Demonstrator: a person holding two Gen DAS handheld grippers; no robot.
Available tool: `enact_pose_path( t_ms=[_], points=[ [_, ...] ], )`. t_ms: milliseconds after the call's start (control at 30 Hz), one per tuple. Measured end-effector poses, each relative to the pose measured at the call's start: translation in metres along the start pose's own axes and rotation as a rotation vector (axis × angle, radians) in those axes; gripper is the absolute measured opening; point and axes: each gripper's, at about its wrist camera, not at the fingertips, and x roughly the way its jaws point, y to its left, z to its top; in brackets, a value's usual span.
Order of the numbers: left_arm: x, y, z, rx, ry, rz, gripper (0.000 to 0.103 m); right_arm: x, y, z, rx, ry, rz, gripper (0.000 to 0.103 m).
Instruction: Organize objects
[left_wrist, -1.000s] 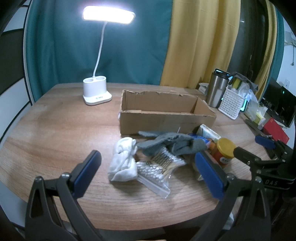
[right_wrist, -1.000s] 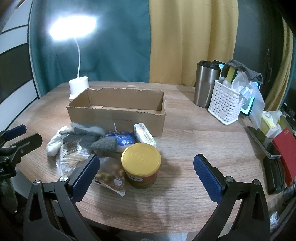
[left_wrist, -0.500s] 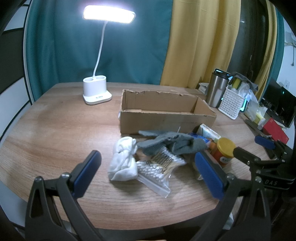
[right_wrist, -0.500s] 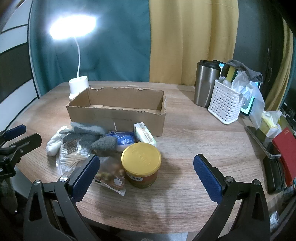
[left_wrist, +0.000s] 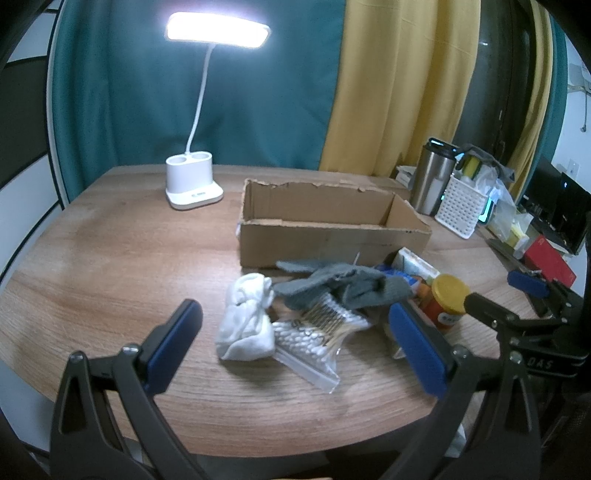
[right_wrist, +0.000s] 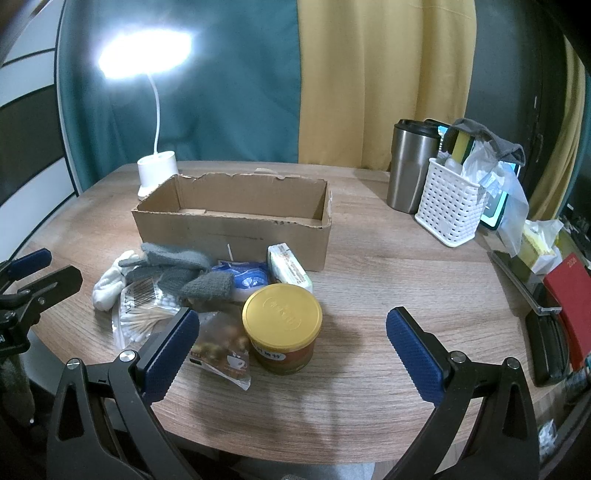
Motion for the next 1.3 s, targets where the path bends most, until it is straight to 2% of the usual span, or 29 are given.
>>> enact_pose_path(
  t_ms=[600,1300],
  points=[
    [0.000,0.000,0.001,-0.006,0.007,-0.004,0.102,0.000,0.000,0.001,0.001,0.000,0.001,0.103],
    [0.037,0.031,0.002,-0.048,0.066,0.039,0.102,0.026,-0.009,0.004,0.009,0.038,-0.014,0.103]
  ],
)
